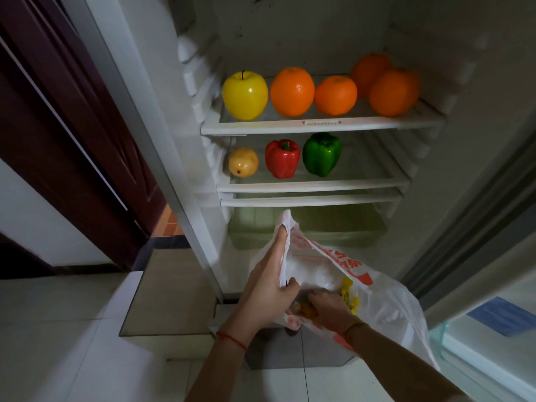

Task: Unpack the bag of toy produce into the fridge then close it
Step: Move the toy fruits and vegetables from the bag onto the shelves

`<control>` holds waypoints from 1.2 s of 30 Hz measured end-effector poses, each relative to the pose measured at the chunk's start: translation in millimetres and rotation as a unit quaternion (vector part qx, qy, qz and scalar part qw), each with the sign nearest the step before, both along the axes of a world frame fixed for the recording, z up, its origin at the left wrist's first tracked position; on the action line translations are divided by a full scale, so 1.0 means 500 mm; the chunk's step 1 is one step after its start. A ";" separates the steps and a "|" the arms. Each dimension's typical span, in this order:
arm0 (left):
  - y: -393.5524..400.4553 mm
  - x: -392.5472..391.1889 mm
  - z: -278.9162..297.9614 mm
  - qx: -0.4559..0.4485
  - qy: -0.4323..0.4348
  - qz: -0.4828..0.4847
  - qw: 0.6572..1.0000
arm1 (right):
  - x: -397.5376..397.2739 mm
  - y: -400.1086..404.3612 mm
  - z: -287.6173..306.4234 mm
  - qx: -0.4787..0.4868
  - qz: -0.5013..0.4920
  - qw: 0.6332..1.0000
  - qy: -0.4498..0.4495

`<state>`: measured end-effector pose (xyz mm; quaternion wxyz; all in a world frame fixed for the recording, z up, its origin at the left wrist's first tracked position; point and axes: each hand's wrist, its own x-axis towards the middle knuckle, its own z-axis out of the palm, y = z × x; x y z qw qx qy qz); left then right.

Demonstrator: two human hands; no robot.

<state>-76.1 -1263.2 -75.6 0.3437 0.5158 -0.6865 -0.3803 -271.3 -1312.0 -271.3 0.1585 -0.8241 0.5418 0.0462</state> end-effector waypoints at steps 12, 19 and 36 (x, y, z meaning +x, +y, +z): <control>-0.001 -0.011 0.004 0.007 -0.002 -0.026 1.000 | -0.029 0.019 0.042 0.043 -0.065 0.997 -0.013; 0.006 -0.007 0.000 0.002 -0.014 -0.027 1.000 | -0.005 0.026 0.027 0.033 -0.077 0.996 -0.015; -0.011 -0.018 -0.001 0.037 -0.008 -0.067 0.997 | -0.001 0.013 0.117 0.120 -0.208 0.964 -0.117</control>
